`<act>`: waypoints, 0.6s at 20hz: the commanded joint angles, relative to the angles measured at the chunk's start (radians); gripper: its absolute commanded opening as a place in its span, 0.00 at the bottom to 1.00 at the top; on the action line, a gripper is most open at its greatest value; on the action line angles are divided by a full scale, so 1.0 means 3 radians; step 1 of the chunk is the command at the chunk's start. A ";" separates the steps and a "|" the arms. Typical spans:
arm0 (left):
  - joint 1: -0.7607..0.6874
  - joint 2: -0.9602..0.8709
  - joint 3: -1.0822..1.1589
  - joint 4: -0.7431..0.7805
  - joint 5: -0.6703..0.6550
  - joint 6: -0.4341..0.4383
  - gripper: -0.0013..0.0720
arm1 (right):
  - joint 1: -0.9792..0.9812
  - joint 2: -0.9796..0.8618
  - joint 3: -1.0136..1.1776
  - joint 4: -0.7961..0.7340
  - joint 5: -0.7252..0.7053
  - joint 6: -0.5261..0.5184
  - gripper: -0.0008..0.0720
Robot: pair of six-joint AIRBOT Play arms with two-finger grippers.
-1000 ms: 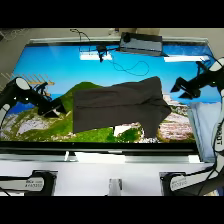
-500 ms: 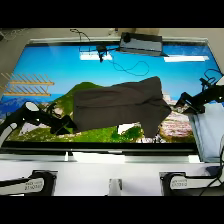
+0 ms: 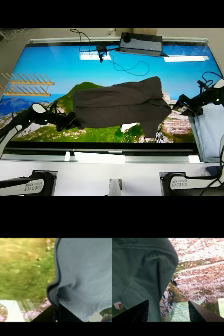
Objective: Fold the shirts.
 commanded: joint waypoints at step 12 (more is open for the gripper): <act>-0.0009 0.0347 -0.0003 0.0014 -0.0015 0.0245 0.07 | 0.0019 -0.0235 -0.0498 0.0411 -0.1152 -0.0031 0.49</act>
